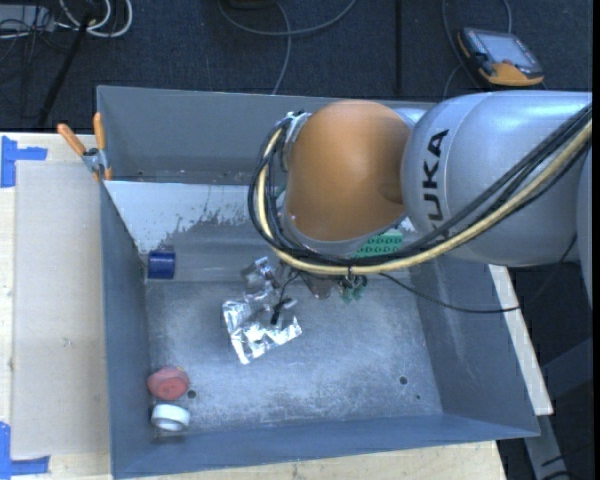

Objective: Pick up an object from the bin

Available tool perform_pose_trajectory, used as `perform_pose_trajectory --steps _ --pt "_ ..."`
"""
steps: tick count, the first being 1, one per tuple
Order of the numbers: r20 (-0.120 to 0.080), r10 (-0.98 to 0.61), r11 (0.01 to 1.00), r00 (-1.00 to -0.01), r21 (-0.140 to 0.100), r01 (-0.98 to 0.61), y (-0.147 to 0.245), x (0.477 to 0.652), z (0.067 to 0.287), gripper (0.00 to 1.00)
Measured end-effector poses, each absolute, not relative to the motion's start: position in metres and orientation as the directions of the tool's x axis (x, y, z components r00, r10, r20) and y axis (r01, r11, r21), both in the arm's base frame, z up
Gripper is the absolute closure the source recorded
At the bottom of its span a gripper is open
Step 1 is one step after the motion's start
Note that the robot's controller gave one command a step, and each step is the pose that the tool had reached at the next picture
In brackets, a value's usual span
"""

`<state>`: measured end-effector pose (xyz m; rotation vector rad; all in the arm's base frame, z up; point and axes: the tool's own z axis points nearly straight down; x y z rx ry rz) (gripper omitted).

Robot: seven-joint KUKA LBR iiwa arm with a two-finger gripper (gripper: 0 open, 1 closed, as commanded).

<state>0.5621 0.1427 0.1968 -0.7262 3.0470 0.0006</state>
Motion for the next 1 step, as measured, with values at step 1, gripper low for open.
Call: perform_pose_trajectory --steps 1 --pt "-0.007 -0.745 0.667 -0.667 -0.003 -0.745 0.1581 0.5911 0.2713 1.00"
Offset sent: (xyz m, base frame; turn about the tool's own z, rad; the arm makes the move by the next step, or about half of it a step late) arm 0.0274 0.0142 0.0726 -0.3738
